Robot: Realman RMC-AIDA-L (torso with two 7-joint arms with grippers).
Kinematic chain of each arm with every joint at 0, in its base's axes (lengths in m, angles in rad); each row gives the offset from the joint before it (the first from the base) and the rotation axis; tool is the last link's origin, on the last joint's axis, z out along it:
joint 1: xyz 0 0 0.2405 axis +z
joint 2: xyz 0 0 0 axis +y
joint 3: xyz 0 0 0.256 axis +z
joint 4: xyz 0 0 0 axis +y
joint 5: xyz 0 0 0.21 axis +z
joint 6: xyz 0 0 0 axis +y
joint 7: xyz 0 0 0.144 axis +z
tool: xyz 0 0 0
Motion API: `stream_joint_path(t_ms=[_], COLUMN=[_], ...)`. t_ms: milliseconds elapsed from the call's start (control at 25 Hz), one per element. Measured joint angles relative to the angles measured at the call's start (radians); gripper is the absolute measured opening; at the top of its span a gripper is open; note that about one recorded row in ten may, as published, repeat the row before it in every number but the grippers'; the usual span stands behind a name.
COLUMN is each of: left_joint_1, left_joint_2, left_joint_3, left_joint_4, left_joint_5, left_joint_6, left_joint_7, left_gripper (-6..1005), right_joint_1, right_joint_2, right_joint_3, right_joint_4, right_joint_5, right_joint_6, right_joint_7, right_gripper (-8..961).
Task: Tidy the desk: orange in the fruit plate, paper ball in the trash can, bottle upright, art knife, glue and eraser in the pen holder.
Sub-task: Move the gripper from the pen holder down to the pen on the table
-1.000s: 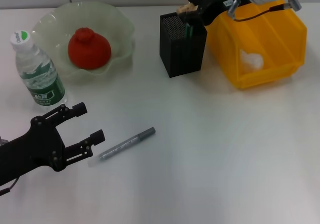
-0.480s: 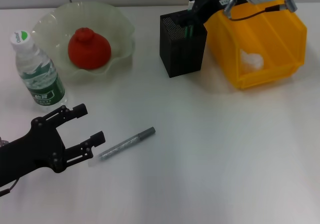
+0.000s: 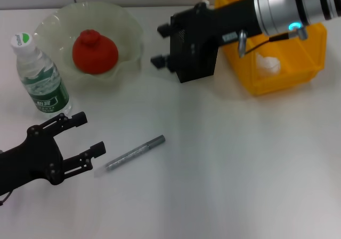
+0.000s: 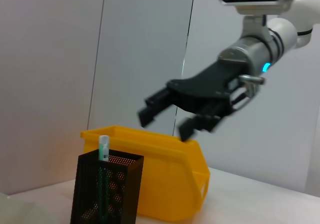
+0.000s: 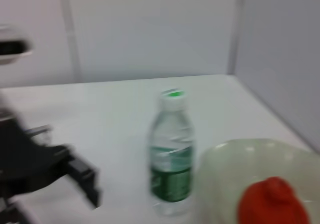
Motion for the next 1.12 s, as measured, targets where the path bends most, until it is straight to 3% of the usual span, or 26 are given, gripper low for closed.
stream_joint_path(t_ms=[280,760,1120], left_joint_1=[0.008,0.010,0.011], left_joint_2=[0.014,0.016,0.021], left_joint_3=[0.003,0.010,0.026], left_joint_4=[0.013,0.023,0.026], left_joint_5=[0.009,0.027,0.027], left_joint_6=[0.001,-0.003,-0.008], left_joint_7=[-0.003,-0.006,-0.008], left_gripper=[800,800,799], right_joint_1=[0.035,0.140,0.162], right_joint_2=[0.004,0.017,0.020], right_joint_3=[-0.055,-0.146,-0.406], right_joint_4=[0.111,0.334,0.400], right_joint_5=[-0.007,0.004,0.166], right_joint_6=[-0.026,0.010,0.162], right_joint_7=[-0.107,-0.247,-0.295], right_gripper=[695,693,691])
